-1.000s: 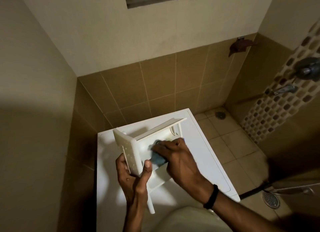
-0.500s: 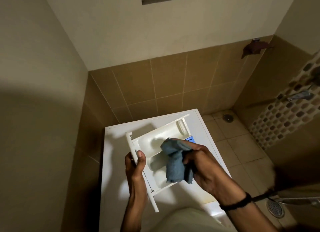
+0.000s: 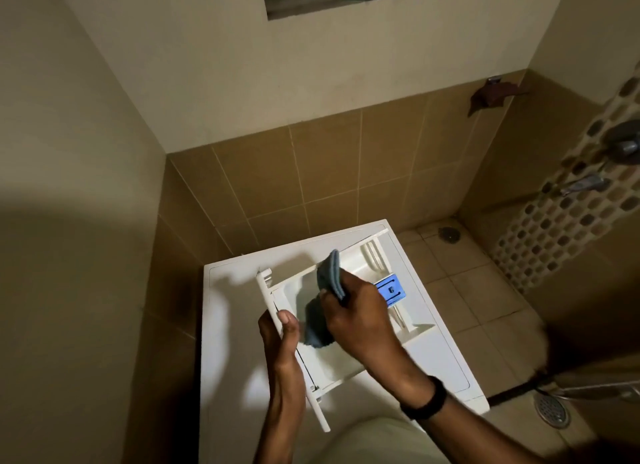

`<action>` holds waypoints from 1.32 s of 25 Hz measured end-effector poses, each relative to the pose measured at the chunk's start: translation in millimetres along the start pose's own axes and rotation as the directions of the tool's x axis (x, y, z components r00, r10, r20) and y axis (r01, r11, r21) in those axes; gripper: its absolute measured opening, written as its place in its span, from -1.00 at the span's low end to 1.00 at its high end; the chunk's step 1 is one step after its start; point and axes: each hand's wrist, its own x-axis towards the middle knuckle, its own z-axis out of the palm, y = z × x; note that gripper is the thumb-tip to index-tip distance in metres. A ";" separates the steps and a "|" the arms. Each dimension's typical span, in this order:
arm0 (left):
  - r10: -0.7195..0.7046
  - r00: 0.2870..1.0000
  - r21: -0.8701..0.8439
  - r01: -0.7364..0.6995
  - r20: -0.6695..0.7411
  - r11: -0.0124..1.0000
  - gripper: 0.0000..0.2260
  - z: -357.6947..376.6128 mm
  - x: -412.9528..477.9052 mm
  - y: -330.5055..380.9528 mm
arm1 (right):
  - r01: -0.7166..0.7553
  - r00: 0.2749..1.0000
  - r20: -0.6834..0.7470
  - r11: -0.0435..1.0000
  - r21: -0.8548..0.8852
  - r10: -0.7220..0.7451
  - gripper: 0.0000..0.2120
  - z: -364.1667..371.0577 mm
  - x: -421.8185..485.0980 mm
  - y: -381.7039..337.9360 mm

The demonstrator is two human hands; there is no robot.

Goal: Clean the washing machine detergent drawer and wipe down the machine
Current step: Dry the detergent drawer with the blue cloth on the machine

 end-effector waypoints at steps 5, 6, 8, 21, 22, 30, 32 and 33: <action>0.050 0.996 0.081 -0.056 0.069 0.995 -0.50 -5.9 3.9 0.7 | 0.195 0.952 0.295 0.906 -0.375 -0.083 -0.73 21.1 14.2 -12.2; 0.046 0.996 0.094 -0.054 0.083 0.994 -0.49 -7.5 5.1 0.9 | 0.209 0.943 0.323 0.903 -0.375 -0.084 -0.75 22.1 15.7 -11.1; 0.032 0.994 0.107 -0.043 0.101 0.993 -0.47 -7.8 4.0 2.4 | 0.258 0.934 0.334 0.888 -0.381 -0.129 -0.77 20.1 17.7 -7.8; 0.058 0.996 0.103 -0.051 -0.071 0.993 -0.31 -0.9 -6.8 9.9 | -0.369 0.873 0.090 0.528 0.765 0.479 -0.79 -26.2 21.8 3.3; 0.079 0.996 0.127 -0.072 -0.051 0.989 -0.31 -0.4 -9.4 9.2 | -0.330 0.869 0.039 0.520 0.788 0.492 -0.77 -25.1 30.2 0.1; 0.102 0.995 0.198 -0.096 -0.020 0.976 -0.23 3.4 -8.2 16.1 | -0.172 0.976 0.148 0.984 0.056 0.162 -0.86 33.8 27.5 -3.9; 0.106 0.992 0.215 -0.089 -0.069 0.973 -0.23 1.3 -9.6 15.3 | -0.172 0.940 0.305 0.985 0.027 0.155 -0.81 22.6 30.6 -2.5; 0.102 0.991 0.226 -0.079 -0.092 0.971 -0.23 0.7 -11.4 13.7 | -0.195 0.943 0.291 0.977 0.092 0.161 -0.81 18.5 35.0 0.5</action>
